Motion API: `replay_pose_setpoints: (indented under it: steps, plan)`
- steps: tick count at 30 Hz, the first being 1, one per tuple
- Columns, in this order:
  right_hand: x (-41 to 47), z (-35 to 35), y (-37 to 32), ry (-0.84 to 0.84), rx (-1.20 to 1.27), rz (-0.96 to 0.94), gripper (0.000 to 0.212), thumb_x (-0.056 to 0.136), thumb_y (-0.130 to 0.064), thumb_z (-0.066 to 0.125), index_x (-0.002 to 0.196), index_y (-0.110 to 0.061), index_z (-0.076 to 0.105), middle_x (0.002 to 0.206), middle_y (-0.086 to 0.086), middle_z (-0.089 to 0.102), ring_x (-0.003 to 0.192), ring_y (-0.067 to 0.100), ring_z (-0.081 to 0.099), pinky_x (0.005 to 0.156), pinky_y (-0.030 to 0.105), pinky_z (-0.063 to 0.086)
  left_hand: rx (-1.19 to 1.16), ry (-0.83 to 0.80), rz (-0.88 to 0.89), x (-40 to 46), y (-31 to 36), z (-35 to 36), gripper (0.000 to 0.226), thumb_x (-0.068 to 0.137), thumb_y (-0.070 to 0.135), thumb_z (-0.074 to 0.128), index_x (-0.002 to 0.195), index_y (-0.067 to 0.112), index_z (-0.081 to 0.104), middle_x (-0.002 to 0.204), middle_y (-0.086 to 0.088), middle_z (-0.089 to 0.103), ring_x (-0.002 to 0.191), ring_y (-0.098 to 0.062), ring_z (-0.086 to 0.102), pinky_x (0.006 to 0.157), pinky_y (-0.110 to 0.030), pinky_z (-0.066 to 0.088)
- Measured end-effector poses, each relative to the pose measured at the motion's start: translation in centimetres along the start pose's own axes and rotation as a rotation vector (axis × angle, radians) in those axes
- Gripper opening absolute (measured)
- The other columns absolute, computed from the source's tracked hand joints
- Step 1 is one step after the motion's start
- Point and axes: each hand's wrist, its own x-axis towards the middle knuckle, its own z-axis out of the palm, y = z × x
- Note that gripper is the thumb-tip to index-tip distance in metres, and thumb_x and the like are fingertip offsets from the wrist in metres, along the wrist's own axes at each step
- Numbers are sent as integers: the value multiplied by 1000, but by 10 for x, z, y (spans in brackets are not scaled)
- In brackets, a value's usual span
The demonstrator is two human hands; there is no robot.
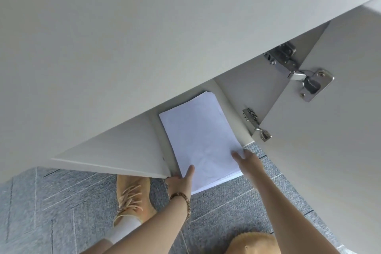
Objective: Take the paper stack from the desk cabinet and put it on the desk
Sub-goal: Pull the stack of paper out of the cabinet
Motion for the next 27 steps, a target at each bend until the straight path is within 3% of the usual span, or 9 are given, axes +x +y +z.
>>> replay_pose_setpoints:
  steps: [3, 7, 11, 14, 18, 20, 23, 27]
  plan:
    - [-6, -4, 1, -35, 91, 11, 37, 94, -30, 64, 124, -7, 63, 113, 10, 69, 99, 26, 60, 82, 34, 45, -36, -74, 4, 6, 1, -1, 62, 79, 38, 78, 123, -1, 59, 121, -12, 65, 111, -32, 60, 89, -36, 50]
    - [-15, -9, 0, -63, 126, 55, 38, 92, -19, 67, 126, -3, 60, 118, 14, 67, 100, 27, 59, 85, 37, 46, -183, -297, -118, 8, 2, -11, 56, 73, 35, 82, 122, 16, 62, 130, -6, 61, 121, -29, 55, 82, -39, 50]
    - [-38, -18, -7, -93, 182, 93, 33, 93, -10, 62, 124, -1, 58, 119, 17, 66, 101, 28, 59, 82, 35, 43, -144, -434, -49, -4, 6, -27, 55, 79, 27, 78, 130, 19, 59, 134, 5, 59, 133, -21, 46, 114, -50, 32]
    - [-67, -28, -19, -131, 189, 97, 32, 93, -6, 59, 125, -2, 55, 117, 15, 64, 102, 28, 57, 82, 36, 42, -128, -468, 15, -19, 10, -40, 58, 72, 24, 82, 127, 21, 62, 131, 10, 62, 135, -18, 46, 119, -48, 23]
    - [-115, -40, -35, -140, 194, 77, 32, 94, -6, 56, 126, -4, 54, 110, 9, 62, 99, 27, 57, 79, 35, 43, -53, -461, 86, -59, 21, -57, 49, 93, 15, 65, 140, 11, 50, 124, 10, 50, 138, -22, 40, 114, -41, 26]
    - [-143, -47, -43, -136, 193, 79, 33, 93, -5, 56, 125, -3, 54, 108, 10, 63, 96, 27, 57, 75, 33, 45, -6, -444, 151, -77, 21, -71, 37, 92, 12, 65, 129, 13, 59, 126, 3, 59, 130, -26, 51, 103, -38, 38]
    - [-194, -64, -54, -141, 213, 108, 35, 87, -6, 59, 121, -2, 55, 101, 9, 63, 92, 25, 57, 77, 34, 47, 17, -483, 192, -117, 23, -101, 21, 89, 5, 66, 103, 20, 68, 115, -10, 71, 109, -32, 66, 95, -49, 52]
    - [-269, -97, -63, -170, 263, 167, 56, 66, -15, 61, 119, -1, 57, 88, 6, 61, 76, 19, 58, 55, 25, 49, 33, -569, 237, -174, 23, -146, 21, 83, 6, 69, 99, 20, 69, 111, -13, 73, 104, -34, 68, 93, -49, 54]
